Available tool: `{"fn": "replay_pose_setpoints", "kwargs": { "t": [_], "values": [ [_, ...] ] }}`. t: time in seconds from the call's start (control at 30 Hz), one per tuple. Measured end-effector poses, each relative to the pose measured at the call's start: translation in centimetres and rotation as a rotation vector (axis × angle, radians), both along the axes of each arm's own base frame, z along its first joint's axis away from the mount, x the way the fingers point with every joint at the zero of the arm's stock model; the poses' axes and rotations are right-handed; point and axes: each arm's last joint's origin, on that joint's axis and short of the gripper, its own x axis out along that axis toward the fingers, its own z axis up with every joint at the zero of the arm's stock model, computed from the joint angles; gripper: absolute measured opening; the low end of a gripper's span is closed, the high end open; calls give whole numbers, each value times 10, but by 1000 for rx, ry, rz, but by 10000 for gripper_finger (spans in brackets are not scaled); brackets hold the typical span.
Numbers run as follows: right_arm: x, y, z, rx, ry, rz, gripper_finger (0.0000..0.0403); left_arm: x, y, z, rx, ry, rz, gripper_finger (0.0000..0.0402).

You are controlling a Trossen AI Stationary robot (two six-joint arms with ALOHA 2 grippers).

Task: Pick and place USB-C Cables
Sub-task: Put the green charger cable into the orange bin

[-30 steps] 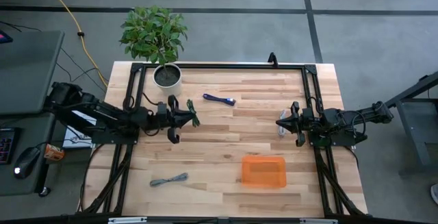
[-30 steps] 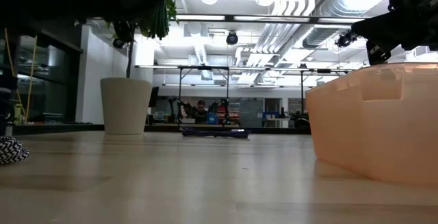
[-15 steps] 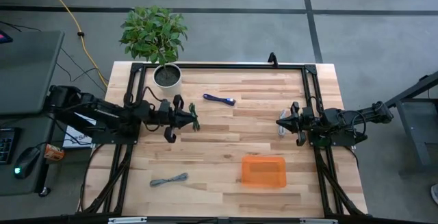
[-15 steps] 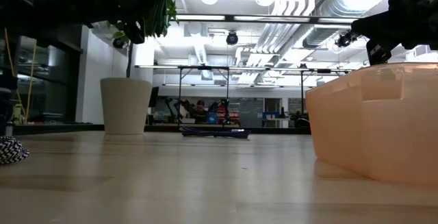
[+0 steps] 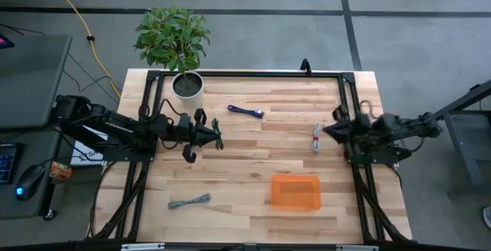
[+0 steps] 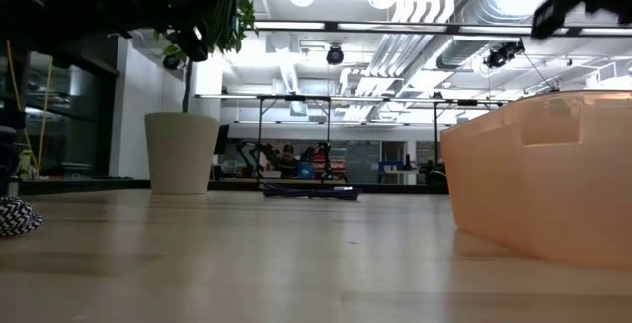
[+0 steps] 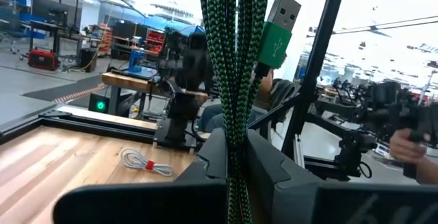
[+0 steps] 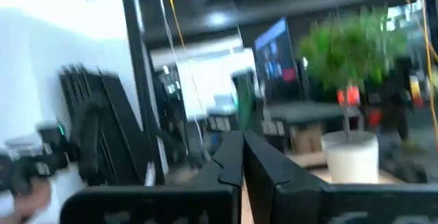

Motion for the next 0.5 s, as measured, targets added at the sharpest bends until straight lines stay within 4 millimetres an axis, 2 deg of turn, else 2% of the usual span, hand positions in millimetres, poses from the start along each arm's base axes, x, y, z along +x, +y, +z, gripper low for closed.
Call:
{"fn": "replay_pose_setpoints", "kwargs": {
  "t": [0.13,0.27,0.4,0.5],
  "values": [
    [-6,-3,37,-37,7,-88,0,0,0,0,-7,-1,-1,0],
    [-5,-6,62,-58,128,-188,0,0,0,0,-8,0,-1,0],
    [12,-3,58,-46,268,-205,0,0,0,0,4,1,1,0],
    [30,1,46,-61,359,-215,0,0,1,0,16,0,9,0]
  ]
}}
